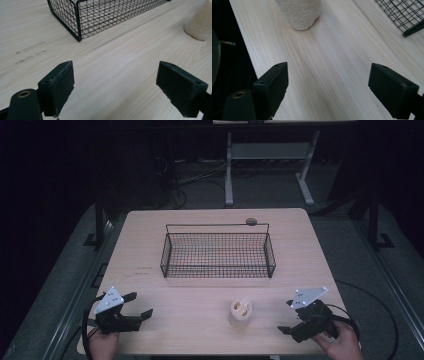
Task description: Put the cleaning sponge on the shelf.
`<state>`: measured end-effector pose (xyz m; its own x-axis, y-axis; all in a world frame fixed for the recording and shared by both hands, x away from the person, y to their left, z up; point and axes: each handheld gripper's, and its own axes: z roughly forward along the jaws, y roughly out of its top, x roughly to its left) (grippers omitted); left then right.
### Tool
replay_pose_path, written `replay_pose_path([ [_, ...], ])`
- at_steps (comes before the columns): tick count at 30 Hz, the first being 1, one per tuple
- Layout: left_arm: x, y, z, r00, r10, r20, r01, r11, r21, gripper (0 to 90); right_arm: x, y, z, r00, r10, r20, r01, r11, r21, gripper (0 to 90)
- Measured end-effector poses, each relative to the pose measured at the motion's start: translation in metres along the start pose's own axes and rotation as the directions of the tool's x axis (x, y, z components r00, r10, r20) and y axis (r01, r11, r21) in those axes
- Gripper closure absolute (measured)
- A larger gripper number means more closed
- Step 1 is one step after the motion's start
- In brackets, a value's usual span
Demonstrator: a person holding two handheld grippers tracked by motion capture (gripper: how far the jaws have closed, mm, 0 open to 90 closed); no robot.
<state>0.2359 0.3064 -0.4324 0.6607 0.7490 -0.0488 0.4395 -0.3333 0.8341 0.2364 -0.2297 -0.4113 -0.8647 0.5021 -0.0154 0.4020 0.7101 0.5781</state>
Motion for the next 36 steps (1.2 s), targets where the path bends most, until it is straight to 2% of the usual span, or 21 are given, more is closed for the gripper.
replay_pose_path([
  [14,0.002,0.0,0.0,1.0,0.002,0.001,-0.002,1.0,0.0,13.7,0.002,0.017,0.002,0.9983,-0.053,-0.024,0.054,0.998,0.022,16.1],
  [18,0.002,0.0,0.0,1.0,0.003,0.002,-0.003,1.0,0.003,13.7,0.003,0.023,0.004,0.9964,-0.078,-0.033,0.079,0.996,0.037,16.1],
  [36,0.002,0.0,0.0,1.0,0.002,0.004,-0.002,1.0,-0.001,13.7,0.008,0.04,0.011,0.9895,-0.13,-0.063,0.134,0.989,0.064,16.1],
])
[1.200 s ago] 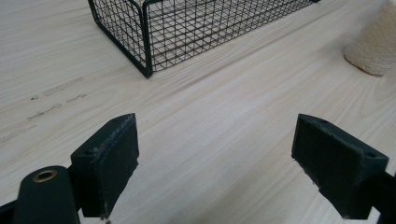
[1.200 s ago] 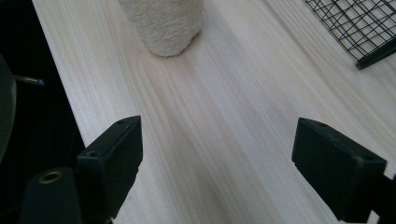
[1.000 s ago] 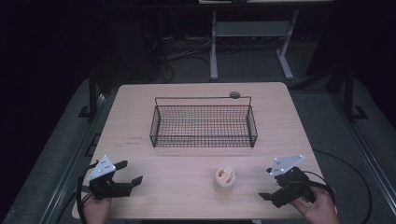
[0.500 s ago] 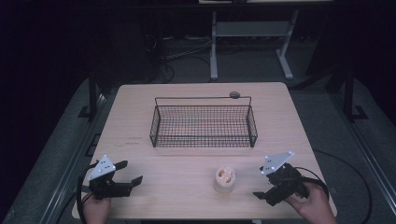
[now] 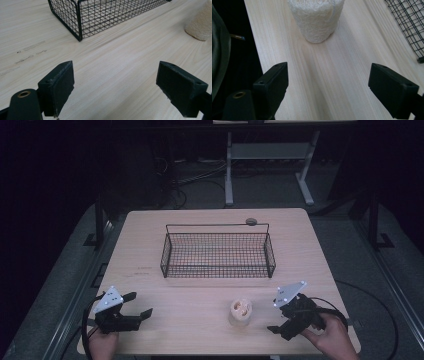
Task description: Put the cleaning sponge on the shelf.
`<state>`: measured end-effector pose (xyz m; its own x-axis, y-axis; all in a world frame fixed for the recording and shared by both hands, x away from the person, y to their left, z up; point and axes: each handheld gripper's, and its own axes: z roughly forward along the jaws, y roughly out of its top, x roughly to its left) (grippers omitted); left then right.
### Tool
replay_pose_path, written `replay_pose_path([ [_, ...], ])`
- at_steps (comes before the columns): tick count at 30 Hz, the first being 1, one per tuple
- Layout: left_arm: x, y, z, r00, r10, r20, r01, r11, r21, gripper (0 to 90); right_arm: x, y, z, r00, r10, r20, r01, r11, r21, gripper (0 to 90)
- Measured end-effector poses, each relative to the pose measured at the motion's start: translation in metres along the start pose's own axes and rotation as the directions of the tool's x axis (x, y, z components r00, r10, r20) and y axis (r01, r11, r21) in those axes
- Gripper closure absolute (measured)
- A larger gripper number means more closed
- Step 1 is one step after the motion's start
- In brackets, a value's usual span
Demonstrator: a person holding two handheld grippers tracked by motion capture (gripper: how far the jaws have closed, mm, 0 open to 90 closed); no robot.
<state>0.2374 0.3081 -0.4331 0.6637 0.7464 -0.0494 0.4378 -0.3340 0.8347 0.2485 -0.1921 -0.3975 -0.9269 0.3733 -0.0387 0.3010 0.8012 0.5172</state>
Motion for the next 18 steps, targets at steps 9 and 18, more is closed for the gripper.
replay_pose_path([
  [9,0.001,0.0,-0.001,1.0,-0.001,0.0,0.001,1.0,0.003,13.7,0.0,0.011,0.003,0.9996,-0.024,-0.017,0.024,0.999,0.026,16.1],
  [18,0.001,0.0,-0.001,1.0,-0.004,0.0,0.004,1.0,-0.002,13.7,0.001,0.02,0.006,0.9987,-0.044,-0.027,0.045,0.998,0.039,16.1],
])
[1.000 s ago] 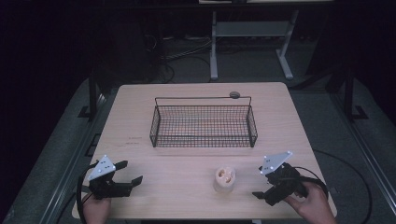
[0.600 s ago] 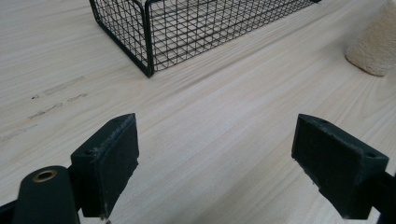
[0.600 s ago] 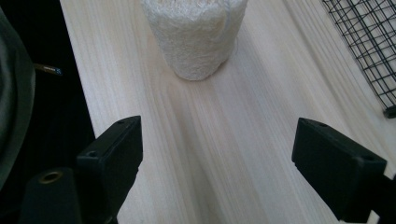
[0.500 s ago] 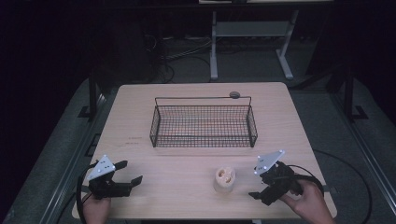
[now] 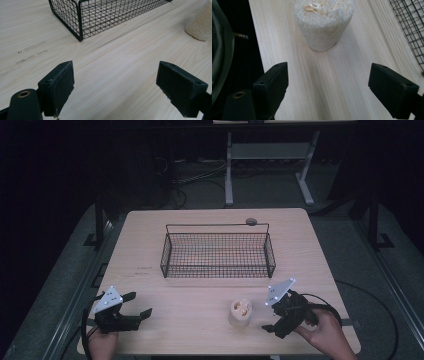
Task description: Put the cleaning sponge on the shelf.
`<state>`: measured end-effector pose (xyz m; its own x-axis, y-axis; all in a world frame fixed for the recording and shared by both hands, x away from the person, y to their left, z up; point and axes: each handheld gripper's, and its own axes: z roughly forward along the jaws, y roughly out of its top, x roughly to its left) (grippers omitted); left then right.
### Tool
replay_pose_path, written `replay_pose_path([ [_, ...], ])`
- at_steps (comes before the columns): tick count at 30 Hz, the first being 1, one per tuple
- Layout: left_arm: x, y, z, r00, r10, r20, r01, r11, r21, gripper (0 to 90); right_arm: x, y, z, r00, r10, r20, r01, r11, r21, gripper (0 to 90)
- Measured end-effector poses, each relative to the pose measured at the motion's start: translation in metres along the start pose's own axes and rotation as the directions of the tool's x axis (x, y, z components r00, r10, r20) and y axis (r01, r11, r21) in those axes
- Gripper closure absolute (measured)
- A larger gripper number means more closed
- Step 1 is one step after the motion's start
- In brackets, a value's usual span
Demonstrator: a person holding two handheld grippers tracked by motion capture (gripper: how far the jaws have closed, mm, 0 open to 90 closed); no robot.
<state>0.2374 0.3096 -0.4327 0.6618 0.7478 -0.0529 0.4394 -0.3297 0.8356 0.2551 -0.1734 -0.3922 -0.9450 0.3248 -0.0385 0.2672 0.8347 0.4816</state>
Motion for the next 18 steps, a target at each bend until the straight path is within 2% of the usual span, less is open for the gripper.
replay_pose_path([
  [10,0.001,0.0,-0.001,1.0,-0.007,0.0,0.007,1.0,-0.005,13.7,-0.001,0.022,0.007,0.9984,-0.043,-0.035,0.045,0.998,0.033,16.0],
  [18,0.001,-0.001,-0.001,1.0,-0.009,0.0,0.009,0.9999,-0.007,13.7,-0.004,0.035,0.013,0.9965,-0.066,-0.051,0.068,0.997,0.037,16.0],
])
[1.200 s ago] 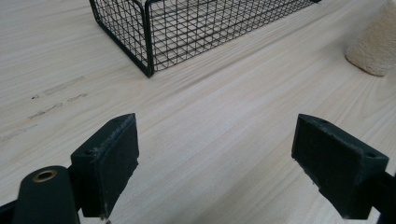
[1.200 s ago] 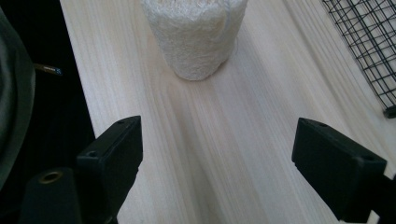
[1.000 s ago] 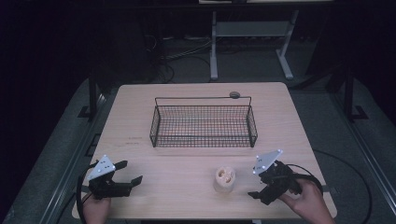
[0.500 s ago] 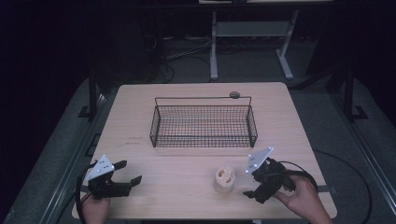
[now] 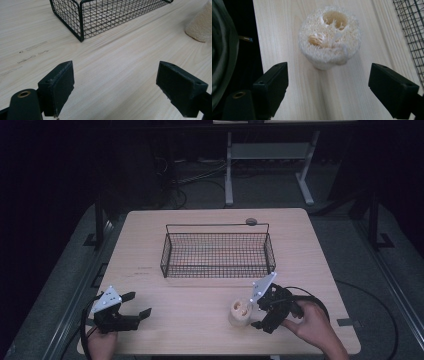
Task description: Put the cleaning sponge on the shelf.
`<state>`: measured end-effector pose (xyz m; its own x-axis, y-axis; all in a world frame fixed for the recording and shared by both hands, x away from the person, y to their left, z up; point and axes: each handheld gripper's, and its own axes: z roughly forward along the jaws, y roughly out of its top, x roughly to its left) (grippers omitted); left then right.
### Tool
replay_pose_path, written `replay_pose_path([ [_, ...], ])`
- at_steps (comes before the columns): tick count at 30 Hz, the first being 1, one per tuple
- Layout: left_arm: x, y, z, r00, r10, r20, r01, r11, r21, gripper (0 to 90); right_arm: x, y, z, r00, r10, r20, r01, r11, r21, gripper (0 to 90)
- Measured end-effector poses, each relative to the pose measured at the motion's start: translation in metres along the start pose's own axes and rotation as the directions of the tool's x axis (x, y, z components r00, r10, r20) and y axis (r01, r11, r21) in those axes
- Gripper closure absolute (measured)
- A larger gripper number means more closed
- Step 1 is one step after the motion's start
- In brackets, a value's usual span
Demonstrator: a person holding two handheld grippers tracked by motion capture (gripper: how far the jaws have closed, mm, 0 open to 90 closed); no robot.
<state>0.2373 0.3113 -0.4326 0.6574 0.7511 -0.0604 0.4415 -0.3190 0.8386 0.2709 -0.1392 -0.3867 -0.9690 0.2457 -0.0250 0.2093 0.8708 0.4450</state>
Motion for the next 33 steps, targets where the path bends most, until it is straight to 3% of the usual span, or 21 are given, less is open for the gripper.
replay_pose_path([
  [19,0.001,0.0,-0.001,1.0,-0.001,-0.002,0.001,1.0,-0.002,13.7,-0.006,0.027,0.017,0.9982,-0.042,-0.044,0.044,0.998,0.038,16.1],
  [33,0.001,0.0,-0.001,1.0,-0.002,0.001,0.002,1.0,-0.004,13.7,-0.007,0.039,0.025,0.9967,-0.07,-0.041,0.073,0.994,0.086,16.7],
])
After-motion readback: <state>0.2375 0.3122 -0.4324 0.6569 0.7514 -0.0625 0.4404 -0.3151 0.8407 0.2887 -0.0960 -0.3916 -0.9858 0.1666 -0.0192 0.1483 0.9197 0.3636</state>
